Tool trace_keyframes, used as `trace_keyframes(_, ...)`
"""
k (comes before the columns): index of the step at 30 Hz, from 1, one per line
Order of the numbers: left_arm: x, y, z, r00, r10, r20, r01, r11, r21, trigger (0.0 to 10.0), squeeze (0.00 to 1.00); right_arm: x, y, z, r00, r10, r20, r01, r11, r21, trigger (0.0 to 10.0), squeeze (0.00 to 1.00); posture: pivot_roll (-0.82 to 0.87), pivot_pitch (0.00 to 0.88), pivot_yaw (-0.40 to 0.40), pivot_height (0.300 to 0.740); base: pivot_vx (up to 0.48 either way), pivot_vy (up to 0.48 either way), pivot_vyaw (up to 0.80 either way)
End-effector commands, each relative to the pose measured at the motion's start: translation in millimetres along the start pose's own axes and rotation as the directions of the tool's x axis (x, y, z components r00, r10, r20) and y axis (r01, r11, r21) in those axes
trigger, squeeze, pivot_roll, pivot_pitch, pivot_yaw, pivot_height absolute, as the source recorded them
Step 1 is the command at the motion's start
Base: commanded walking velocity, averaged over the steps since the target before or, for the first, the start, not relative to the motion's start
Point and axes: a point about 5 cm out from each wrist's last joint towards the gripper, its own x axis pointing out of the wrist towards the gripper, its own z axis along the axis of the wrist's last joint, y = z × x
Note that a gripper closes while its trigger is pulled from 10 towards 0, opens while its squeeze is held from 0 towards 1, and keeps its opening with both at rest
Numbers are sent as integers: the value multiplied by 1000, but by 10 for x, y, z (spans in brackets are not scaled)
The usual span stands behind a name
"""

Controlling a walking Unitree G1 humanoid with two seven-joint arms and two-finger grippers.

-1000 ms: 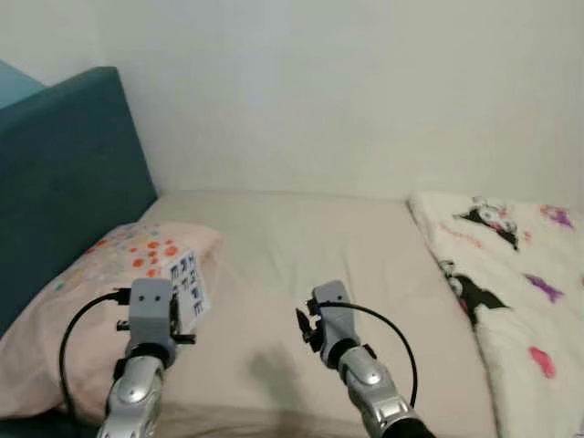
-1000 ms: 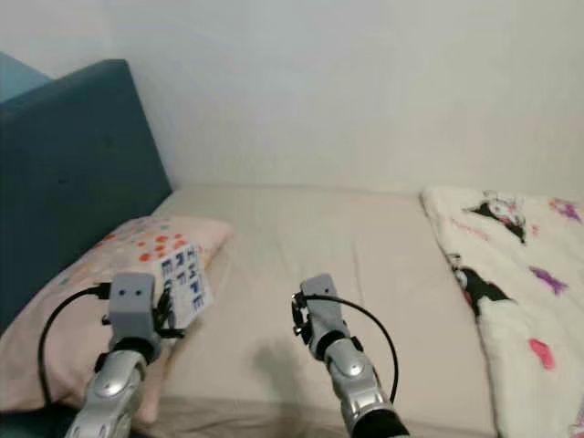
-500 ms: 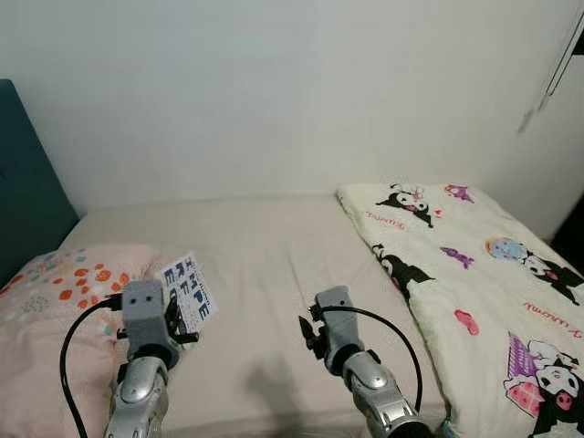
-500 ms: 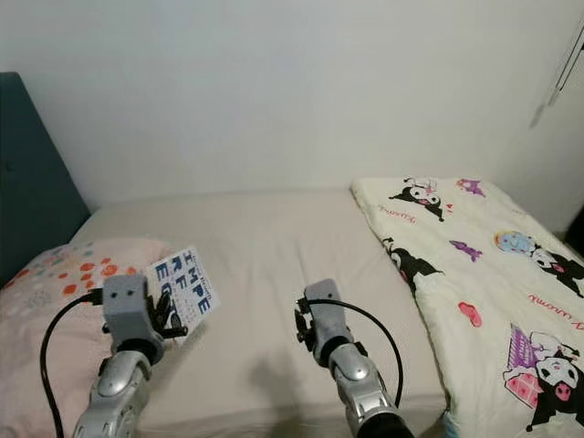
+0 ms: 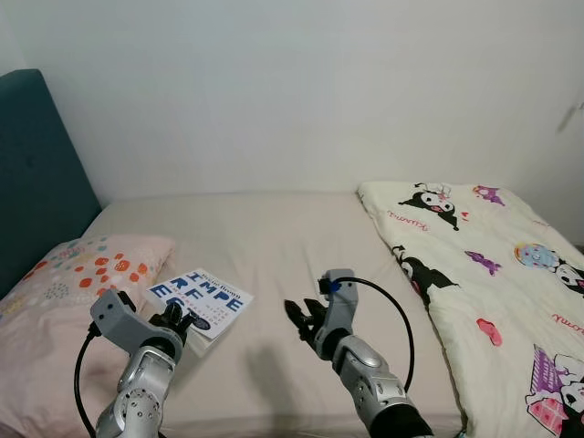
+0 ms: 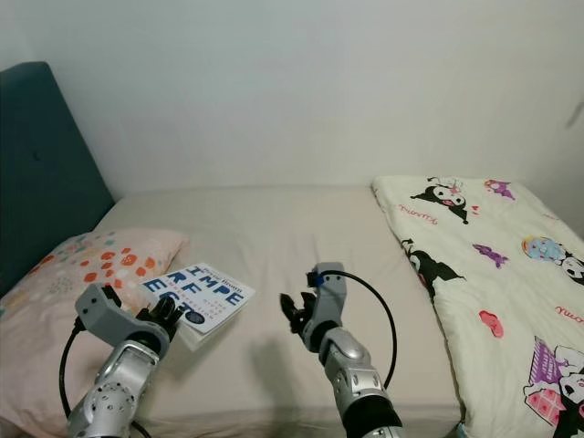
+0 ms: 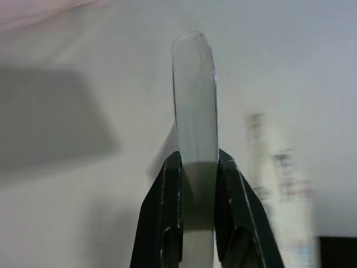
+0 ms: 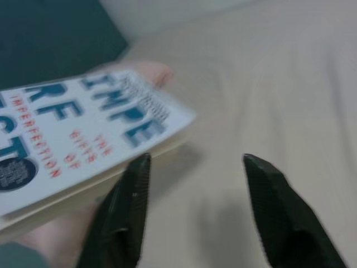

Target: Clean up the room

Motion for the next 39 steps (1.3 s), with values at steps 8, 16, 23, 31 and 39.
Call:
trace_keyframes(8,-53,-392,-121,987,-158,10,152,927,-342,10000,0,-30,104,42,989,146,11,-143,948,284,10000,1000,-3,0,0,740,0,0,0)
trace_keyframes(16,-61,-448,-150,973,-230,-23,209,916,-343,10000,0,-79,256,160,950,298,96,-309,841,443,10000,1000,-1,0,4,740,0,0,0)
trace_keyframes(23,-91,-430,-153,971,-237,-27,212,909,-359,10000,0,-108,298,207,931,344,125,-360,798,484,10000,0,1,0,3,740,0,0,0)
trace_keyframes(31,-148,-532,-140,941,-337,-39,294,868,-399,10000,0,-66,169,127,966,242,87,-247,779,576,10000,0,11,0,2,740,0,0,0)
trace_keyframes(39,-156,-547,-174,928,-367,-68,311,861,-403,10000,0,-88,241,289,934,309,180,-350,683,642,10000,0,6,0,10,740,0,0,0)
